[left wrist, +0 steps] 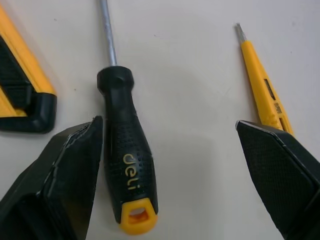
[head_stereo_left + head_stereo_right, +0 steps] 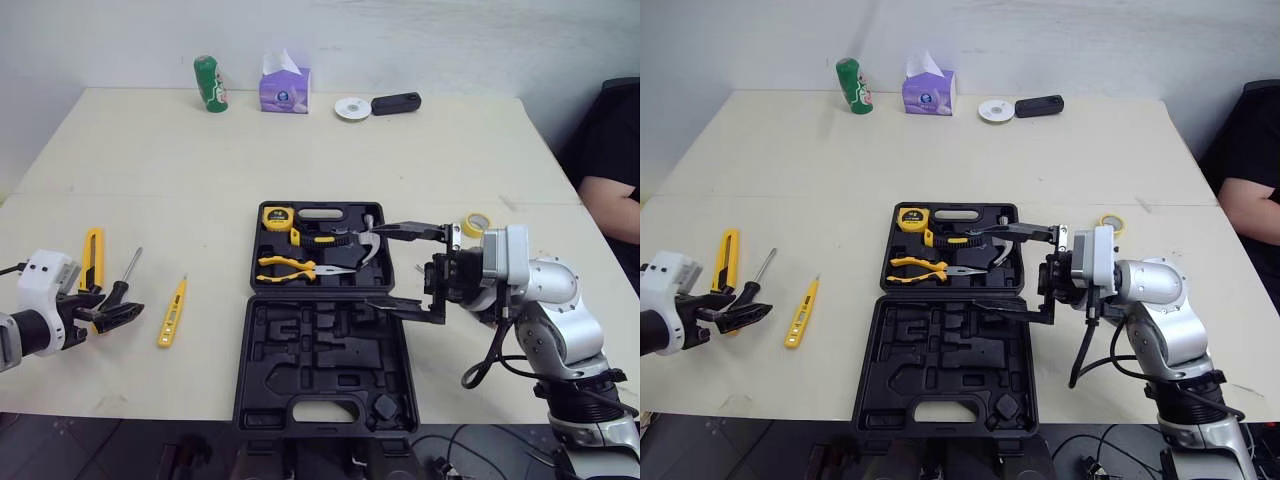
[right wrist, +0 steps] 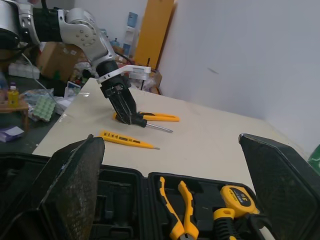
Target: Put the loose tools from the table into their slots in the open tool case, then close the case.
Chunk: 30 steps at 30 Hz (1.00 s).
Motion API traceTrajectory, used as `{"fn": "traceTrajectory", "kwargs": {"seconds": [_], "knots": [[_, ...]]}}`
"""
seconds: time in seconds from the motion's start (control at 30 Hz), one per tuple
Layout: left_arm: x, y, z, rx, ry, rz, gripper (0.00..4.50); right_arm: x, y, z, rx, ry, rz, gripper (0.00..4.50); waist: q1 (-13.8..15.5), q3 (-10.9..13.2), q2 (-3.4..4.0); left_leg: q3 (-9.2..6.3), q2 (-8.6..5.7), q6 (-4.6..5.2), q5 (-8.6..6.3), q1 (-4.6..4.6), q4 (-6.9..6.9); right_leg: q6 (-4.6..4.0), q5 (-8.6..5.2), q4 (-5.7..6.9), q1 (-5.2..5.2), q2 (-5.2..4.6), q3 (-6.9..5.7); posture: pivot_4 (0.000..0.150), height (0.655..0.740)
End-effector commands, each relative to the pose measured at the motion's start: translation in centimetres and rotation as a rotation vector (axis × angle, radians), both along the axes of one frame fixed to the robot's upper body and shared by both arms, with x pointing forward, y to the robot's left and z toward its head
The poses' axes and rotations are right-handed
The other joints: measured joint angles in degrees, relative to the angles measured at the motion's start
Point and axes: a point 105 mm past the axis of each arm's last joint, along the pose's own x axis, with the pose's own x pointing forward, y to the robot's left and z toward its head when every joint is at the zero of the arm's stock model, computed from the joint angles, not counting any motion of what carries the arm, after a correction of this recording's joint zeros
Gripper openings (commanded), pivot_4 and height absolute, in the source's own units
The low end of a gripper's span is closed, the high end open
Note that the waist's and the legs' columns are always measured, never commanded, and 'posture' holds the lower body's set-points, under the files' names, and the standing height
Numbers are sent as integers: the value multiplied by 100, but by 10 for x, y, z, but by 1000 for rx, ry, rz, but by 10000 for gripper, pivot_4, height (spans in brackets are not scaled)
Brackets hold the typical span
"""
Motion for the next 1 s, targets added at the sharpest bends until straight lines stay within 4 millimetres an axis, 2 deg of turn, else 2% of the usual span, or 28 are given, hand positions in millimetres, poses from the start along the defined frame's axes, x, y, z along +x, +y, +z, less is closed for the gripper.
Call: {"fn": "traceTrajectory", "kwargs": {"seconds": [0.03,0.13,0.37,0.47,0.53,0.57,0.63,0.67,0.7,0.83,1.0], "knots": [[1,7,-2,62,25,41,45000,-11,2,8,2,-33,41,44365,4,0,0,0,0,0,0,0,0,0,0,0,0,0,0,1500,7400],[-3,15,-8,98,68,72,45000,-10,-2,5,-9,-29,22,44365,6,0,0,0,0,0,0,-1,0,0,0,0,0,0,0,1500,7400],[0,6,-18,67,56,54,45000,-3,-7,4,-13,-47,-26,44365,8,0,0,0,0,-3,-2,1,0,0,0,-3,0,-1,1,1500,7400],[-5,6,-26,55,83,55,37777,-3,-9,3,-21,-43,-28,45000,10,0,1,0,0,-12,-7,3,-1,0,0,-3,0,-1,2,1500,7400],[-7,6,-29,48,91,52,30411,-4,-9,2,-22,-41,-21,45000,10,0,1,0,0,-13,-6,4,-1,0,0,-2,0,-1,2,1500,7400],[-7,7,-29,47,89,56,25271,-5,-9,2,-22,-40,-19,45000,10,0,1,0,0,-12,-6,4,0,0,0,-2,1,-1,2,1500,7400],[-7,8,-29,47,85,62,20158,-5,-9,3,-13,-34,-15,45000,10,0,1,0,-1,-10,-5,3,-1,0,0,-3,1,-2,2,1500,7400],[-7,9,-30,45,84,65,14986,-5,-8,3,-11,-32,-11,45000,10,0,1,1,-1,-9,-5,4,-1,0,0,-3,1,-2,2,1500,7400],[-7,9,-30,42,83,67,11641,-6,-7,3,-12,-28,-1,45000,10,0,1,1,-1,-9,-5,4,-1,0,0,-3,1,-2,2,1500,7400],[-6,10,-28,30,49,58,10588,-11,-5,1,-17,-13,31,45000,10,0,1,1,-1,-11,-7,4,-1,0,0,-3,1,-3,2,1500,7400],[3,9,-5,16,-70,21,10588,-9,-9,0,-44,-19,34,45000,18,0,1,1,-1,-12,-7,3,-1,0,0,-4,1,-3,1,1500,7400]]}}
